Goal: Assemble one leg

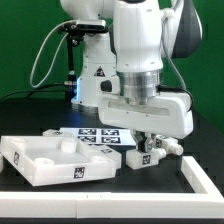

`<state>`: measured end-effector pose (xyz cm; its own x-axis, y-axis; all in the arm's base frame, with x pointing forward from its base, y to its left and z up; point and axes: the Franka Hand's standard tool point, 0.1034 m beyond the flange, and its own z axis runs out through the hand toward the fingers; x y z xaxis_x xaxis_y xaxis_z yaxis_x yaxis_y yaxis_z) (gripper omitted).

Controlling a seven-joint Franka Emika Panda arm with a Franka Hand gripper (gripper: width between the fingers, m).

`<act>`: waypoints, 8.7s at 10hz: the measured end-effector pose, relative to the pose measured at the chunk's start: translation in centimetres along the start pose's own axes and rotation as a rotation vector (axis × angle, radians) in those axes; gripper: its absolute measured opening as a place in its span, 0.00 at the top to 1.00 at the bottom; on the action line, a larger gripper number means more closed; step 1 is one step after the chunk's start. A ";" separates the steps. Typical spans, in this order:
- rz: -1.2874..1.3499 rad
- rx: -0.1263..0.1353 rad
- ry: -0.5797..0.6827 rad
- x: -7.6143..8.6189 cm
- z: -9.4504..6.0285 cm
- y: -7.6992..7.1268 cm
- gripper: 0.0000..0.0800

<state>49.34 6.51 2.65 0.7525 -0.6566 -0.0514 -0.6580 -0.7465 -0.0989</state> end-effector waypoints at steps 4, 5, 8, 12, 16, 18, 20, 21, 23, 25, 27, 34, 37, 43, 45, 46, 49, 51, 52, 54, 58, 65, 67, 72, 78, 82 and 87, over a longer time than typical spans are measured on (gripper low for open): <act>0.089 0.003 -0.054 -0.1 -2.7 -0.6 1.00; 0.106 0.007 -0.059 0.1 -2.4 -0.7 0.90; 0.081 0.003 -0.041 -0.1 -0.9 0.6 0.48; 0.054 -0.014 -0.045 -0.4 1.6 0.9 0.19; 0.048 -0.014 -0.045 -0.5 1.6 0.9 0.20; 0.040 -0.015 -0.046 -0.8 1.4 0.9 0.42; -0.025 -0.026 -0.053 -3.0 0.2 2.1 0.64; -0.066 -0.030 -0.061 -3.2 -0.7 3.3 0.65; -0.087 -0.016 -0.051 -3.1 -3.3 4.6 0.65; -0.089 -0.020 -0.057 -3.2 -2.9 4.6 0.65; -0.090 -0.021 -0.055 -3.4 -2.9 4.7 0.65; -0.153 -0.045 0.034 -8.9 0.1 9.3 0.64; -0.163 -0.047 0.033 -8.9 0.2 9.3 0.37; -0.689 -0.030 -0.004 -2.8 -4.9 6.0 0.19; -0.793 -0.033 -0.012 -2.8 -4.7 6.5 0.19; -0.818 -0.038 -0.010 -2.6 -4.3 6.7 0.19; -1.041 -0.084 0.019 2.2 -4.0 5.1 0.19; -1.069 -0.089 0.028 2.4 -3.2 4.8 0.19; -1.069 -0.089 0.031 2.5 -3.3 4.8 0.19; -1.078 -0.090 0.036 2.6 -2.9 4.9 0.19; -1.095 -0.091 0.052 2.2 -0.7 4.4 0.19; -1.108 -0.075 0.095 0.5 -0.3 2.3 0.19; -1.105 -0.068 0.103 -0.1 -0.2 1.8 0.19; -1.149 -0.073 0.093 0.2 -1.1 1.5 0.19; -1.161 -0.091 0.091 1.7 0.9 3.7 0.19; -1.160 -0.091 0.090 1.7 1.0 3.7 0.65; -1.093 -0.109 0.074 -0.2 -3.5 9.5 0.65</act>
Offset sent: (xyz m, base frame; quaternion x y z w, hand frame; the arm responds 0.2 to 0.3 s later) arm 0.0088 -0.0089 0.0180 0.0251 -0.0230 0.1312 0.9908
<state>42.83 -0.87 5.16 0.9295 0.3619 0.0706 0.3604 -0.9322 0.0332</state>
